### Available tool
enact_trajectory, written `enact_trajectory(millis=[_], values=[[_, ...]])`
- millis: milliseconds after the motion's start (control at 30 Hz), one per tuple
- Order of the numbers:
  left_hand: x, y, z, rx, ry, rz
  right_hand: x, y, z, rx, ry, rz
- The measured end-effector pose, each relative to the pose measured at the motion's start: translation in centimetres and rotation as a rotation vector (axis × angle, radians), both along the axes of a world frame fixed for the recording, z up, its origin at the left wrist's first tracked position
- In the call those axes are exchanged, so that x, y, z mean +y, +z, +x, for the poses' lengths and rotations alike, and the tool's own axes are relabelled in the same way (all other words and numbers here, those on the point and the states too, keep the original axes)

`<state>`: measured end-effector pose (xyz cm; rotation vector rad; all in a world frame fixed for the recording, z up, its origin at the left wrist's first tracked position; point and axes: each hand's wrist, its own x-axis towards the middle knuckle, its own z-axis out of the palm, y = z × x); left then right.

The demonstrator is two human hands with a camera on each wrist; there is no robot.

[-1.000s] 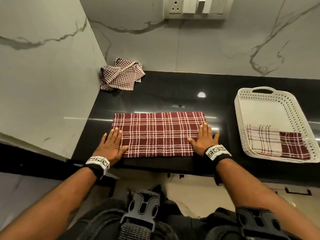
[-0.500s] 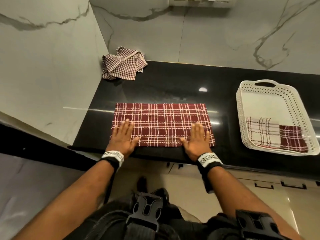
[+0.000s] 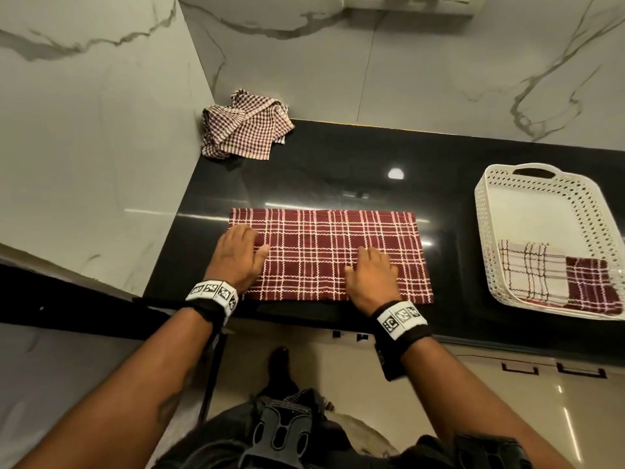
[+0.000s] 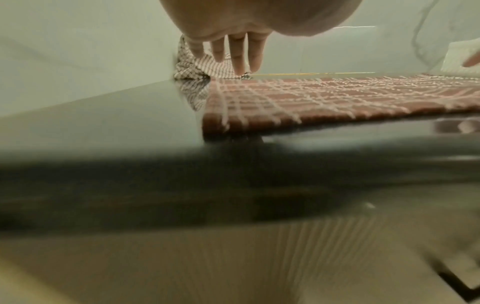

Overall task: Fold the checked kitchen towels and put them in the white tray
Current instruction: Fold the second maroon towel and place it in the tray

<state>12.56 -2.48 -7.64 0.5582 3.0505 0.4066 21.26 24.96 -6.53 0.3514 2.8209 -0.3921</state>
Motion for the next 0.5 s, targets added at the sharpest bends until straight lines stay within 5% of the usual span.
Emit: enact_trajectory(millis=[133, 267, 500], values=[[0.8, -0.2, -2.2, -0.091, 0.039, -0.13, -1.3, -1.0, -4.3, 0.006, -0.07, 0.054], [1.0, -0.5, -0.9, -0.001, 0.005, -0.101, 0.6, -1.3, -10.0, -0.004, -0.058, 0.088], [3.2, -2.4, 4.9, 0.101, -0.458, -0.009, 2.0, -0.5, -18.2, -0.136, 0.052, -0.001]])
